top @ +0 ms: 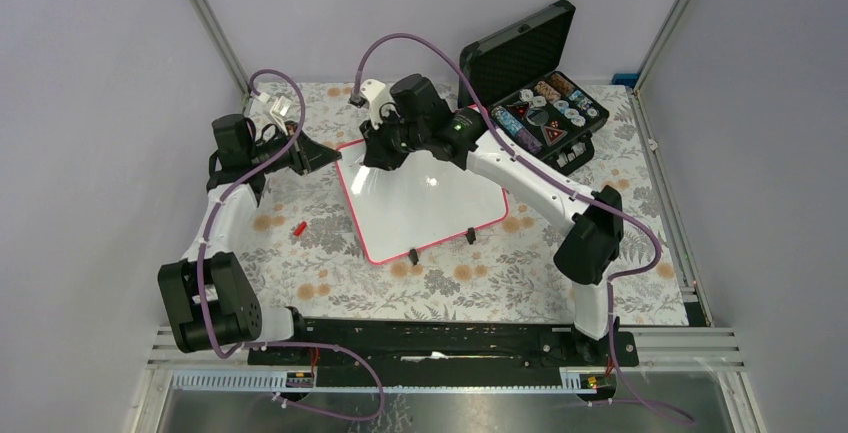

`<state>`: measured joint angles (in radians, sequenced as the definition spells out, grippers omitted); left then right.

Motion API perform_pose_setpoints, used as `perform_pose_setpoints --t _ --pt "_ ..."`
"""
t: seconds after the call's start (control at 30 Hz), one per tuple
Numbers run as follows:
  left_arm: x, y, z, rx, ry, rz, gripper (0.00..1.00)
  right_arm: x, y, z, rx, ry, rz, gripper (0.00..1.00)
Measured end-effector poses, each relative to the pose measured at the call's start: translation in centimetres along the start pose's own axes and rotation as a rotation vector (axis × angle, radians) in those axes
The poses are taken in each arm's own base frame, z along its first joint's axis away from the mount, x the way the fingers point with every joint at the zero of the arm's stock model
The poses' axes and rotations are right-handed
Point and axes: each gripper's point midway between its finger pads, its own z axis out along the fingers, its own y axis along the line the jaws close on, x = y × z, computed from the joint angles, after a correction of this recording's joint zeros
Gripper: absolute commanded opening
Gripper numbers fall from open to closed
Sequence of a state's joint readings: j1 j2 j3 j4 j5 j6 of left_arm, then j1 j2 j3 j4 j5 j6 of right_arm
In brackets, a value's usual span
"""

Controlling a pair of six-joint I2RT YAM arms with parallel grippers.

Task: Write a sentence on the whiteboard
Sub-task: Hold the whiteboard on the whiteboard stand, then write a sentence on the whiteboard.

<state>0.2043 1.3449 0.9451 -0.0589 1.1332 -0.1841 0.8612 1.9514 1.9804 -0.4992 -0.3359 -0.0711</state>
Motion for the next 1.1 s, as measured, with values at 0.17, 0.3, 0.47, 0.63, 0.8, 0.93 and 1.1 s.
perform_pose_setpoints --t 0.17,0.3,0.47,0.63,0.8,0.93,1.1 --pt "0.1 -0.1 -0.1 -0.002 0.000 0.021 0.00 0.3 -0.2 0.0 0.014 0.012 0.001 0.00" --pt "0.1 -0.2 -0.2 -0.003 0.001 0.029 0.00 0.3 -0.2 -0.1 0.014 0.012 0.000 0.00" --pt "0.1 -0.3 -0.2 -0.003 0.000 0.034 0.00 0.1 -0.6 0.1 0.029 0.009 -0.001 0.00" --pt "0.1 -0.4 -0.2 -0.001 0.000 0.039 0.00 0.0 -0.8 0.4 0.038 0.012 -0.001 0.00" --pt "0.1 -0.3 -0.2 -0.002 0.000 0.039 0.00 -0.6 -0.9 0.5 0.040 0.004 -0.010 0.00" --pt "0.1 -0.3 -0.2 -0.002 0.000 0.042 0.00 -0.7 -0.9 0.5 0.040 0.004 -0.013 0.00" --pt "0.1 -0.3 -0.2 -0.002 0.000 0.045 0.00 -0.3 -1.1 0.7 0.046 0.014 -0.013 0.00"
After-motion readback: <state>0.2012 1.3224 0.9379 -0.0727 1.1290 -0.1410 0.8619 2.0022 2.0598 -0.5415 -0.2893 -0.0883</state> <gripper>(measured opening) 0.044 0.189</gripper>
